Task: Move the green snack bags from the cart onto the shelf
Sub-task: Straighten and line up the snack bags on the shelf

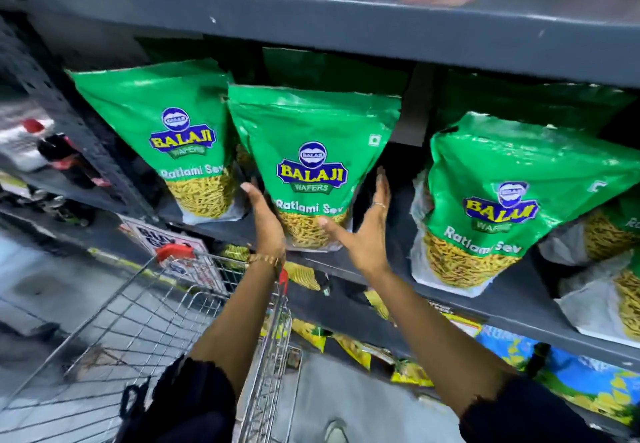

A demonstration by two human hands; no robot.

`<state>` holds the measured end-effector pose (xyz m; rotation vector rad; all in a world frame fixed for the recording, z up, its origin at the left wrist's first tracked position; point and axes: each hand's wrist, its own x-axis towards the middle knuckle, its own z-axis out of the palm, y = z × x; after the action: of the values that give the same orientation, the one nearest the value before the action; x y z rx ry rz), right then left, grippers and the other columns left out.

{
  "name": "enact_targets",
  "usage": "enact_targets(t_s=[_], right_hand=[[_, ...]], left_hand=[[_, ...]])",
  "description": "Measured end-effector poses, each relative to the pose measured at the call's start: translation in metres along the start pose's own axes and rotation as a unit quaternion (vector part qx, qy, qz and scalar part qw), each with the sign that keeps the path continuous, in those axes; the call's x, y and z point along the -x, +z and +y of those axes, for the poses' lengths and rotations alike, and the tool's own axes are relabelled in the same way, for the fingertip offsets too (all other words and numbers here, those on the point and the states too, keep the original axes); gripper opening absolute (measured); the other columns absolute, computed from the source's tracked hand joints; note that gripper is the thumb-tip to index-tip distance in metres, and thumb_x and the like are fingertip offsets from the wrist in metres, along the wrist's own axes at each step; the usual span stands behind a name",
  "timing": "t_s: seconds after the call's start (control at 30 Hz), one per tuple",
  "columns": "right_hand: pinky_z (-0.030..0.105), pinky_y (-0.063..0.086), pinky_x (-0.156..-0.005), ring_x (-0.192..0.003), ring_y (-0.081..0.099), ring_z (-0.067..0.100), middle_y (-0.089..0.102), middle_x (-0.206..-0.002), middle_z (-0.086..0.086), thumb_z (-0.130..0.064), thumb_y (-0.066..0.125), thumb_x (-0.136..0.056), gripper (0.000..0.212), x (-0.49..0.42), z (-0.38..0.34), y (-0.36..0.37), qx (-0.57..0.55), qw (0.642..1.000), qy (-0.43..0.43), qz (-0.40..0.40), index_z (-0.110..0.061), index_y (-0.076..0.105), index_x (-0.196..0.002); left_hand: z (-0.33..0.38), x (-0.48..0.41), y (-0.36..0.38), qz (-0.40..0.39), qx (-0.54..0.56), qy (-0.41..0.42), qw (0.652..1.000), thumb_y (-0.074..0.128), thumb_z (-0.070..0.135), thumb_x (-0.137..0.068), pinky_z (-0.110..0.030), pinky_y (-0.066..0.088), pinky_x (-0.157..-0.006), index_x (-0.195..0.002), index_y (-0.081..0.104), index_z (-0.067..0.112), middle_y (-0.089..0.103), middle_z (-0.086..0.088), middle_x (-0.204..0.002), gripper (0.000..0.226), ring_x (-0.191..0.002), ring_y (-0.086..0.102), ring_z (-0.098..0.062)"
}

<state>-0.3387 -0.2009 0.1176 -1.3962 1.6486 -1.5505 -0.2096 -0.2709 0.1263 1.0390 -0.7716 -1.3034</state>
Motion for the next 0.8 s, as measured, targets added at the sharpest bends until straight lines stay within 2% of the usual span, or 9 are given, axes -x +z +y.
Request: enact_targets(t_s=[0.07,0.17,0.27,0.37,0.5,0.53,0.67,0.73,0.8], right_hand=[[-0.006,0.012,-0.105,-0.134,0.017,-0.013,0.017,-0.15,-0.017,-0.059,0.076,-0.058,0.121,-0.012,0.0,0.003,-0.029,0.999,0.013,-0.016,-0.02,0.011,-0.151],[0.01,0.044,-0.102,-0.113,0.051,-0.017,0.051,-0.127,-0.024,-0.054,0.082,-0.055,0.089,-0.019,0.004,0.016,-0.073,0.997,0.03,-0.014,-0.032,0.039,-0.129],[0.032,0.056,-0.097,-0.108,0.065,0.001,0.066,-0.119,-0.006,-0.059,0.083,-0.049,0.092,-0.016,0.006,0.027,-0.095,0.993,0.072,-0.012,-0.02,0.049,-0.125],[0.033,0.057,-0.094,-0.11,0.066,0.011,0.066,-0.12,0.002,-0.059,0.083,-0.05,0.09,-0.014,0.007,0.03,-0.102,0.992,0.077,-0.009,-0.02,0.052,-0.124],[0.011,0.053,-0.082,-0.103,0.066,-0.002,0.068,-0.112,-0.014,-0.069,0.082,-0.047,0.072,-0.014,0.008,0.031,-0.1,0.992,0.078,0.007,-0.048,0.052,-0.11],[0.013,0.054,-0.083,-0.104,0.066,-0.002,0.068,-0.113,-0.014,-0.07,0.081,-0.047,0.073,-0.014,0.007,0.031,-0.099,0.992,0.078,0.009,-0.047,0.052,-0.109],[0.043,0.057,-0.095,-0.109,0.067,0.014,0.069,-0.117,0.001,-0.069,0.081,-0.048,0.079,-0.013,0.001,0.028,-0.097,0.992,0.081,-0.003,-0.034,0.056,-0.115],[0.047,0.054,-0.098,-0.113,0.065,0.018,0.066,-0.121,0.004,-0.073,0.079,-0.047,0.089,-0.012,-0.003,0.024,-0.072,0.994,0.08,-0.018,-0.028,0.055,-0.119],[0.047,0.045,-0.109,-0.125,0.056,0.021,0.058,-0.134,0.007,-0.074,0.078,-0.047,0.105,-0.005,-0.009,0.019,-0.036,0.995,0.092,-0.01,-0.023,0.045,-0.132]], left_hand=[[0.003,-0.009,0.004,-0.021,-0.027,0.014,0.999,0.008,0.049,-0.102,-0.008,0.054,-0.067,-0.12,0.054,0.035,0.057,0.024,-0.116,0.051,-0.102,0.062,-0.003],[-0.003,-0.021,0.004,-0.062,-0.05,0.032,0.996,0.007,0.055,-0.099,-0.019,0.056,-0.082,-0.104,0.062,0.046,0.07,0.027,-0.1,0.055,-0.091,0.068,0.006],[-0.006,-0.025,0.0,-0.123,-0.067,0.039,0.989,0.02,0.083,-0.079,-0.014,0.054,-0.083,-0.101,0.066,0.057,0.072,0.032,-0.102,0.058,-0.098,0.067,0.009],[-0.003,-0.025,-0.002,-0.163,-0.078,0.034,0.983,0.031,0.093,-0.06,-0.006,0.052,-0.074,-0.099,0.063,0.065,0.069,0.037,-0.102,0.057,-0.097,0.066,0.013],[0.001,-0.021,-0.002,-0.182,-0.09,0.045,0.978,0.032,0.092,-0.061,-0.002,0.051,-0.069,-0.097,0.062,0.067,0.068,0.04,-0.099,0.053,-0.093,0.065,0.016],[0.001,-0.02,-0.001,-0.186,-0.09,0.044,0.977,0.032,0.092,-0.061,-0.003,0.051,-0.07,-0.098,0.062,0.067,0.068,0.039,-0.1,0.054,-0.094,0.065,0.016],[0.004,-0.018,-0.001,-0.199,-0.081,0.039,0.976,0.032,0.094,-0.06,-0.004,0.051,-0.073,-0.098,0.061,0.068,0.068,0.04,-0.1,0.054,-0.096,0.065,0.016],[0.004,-0.018,-0.002,-0.185,-0.106,0.032,0.976,0.027,0.094,-0.06,-0.009,0.052,-0.083,-0.097,0.058,0.072,0.067,0.042,-0.1,0.053,-0.098,0.063,0.017],[0.003,-0.015,-0.004,-0.154,-0.148,0.04,0.976,0.017,0.087,-0.073,-0.024,0.048,-0.099,-0.093,0.057,0.073,0.067,0.043,-0.095,0.047,-0.1,0.063,0.011]])
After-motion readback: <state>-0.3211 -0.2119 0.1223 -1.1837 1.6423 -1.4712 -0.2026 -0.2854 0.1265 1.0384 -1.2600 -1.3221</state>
